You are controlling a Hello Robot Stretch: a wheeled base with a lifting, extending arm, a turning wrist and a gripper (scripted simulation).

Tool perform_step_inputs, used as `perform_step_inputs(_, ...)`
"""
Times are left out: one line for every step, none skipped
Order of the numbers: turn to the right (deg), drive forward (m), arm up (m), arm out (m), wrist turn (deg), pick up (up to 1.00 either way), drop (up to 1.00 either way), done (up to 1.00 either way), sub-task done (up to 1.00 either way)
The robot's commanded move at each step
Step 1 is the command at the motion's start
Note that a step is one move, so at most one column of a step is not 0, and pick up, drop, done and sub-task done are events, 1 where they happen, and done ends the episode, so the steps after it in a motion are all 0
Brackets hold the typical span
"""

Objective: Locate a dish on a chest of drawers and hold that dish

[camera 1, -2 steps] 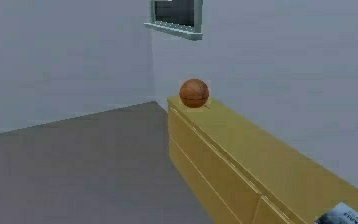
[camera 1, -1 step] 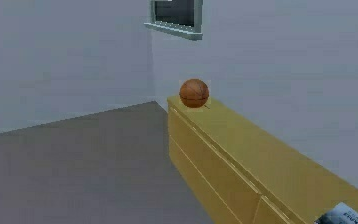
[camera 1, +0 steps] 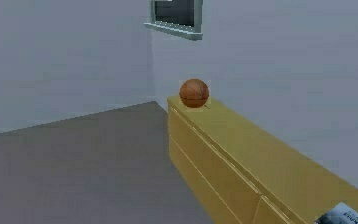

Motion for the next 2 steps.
perform_step_inputs(0.0, 0.0, -0.3, 0.0, 0.0, 0.0, 0.0, 0.0, 0.0)
perform_step_inputs(0.0, 0.0, 0.0, 0.0, 0.0, 1.0, 0.0, 0.0, 0.0)
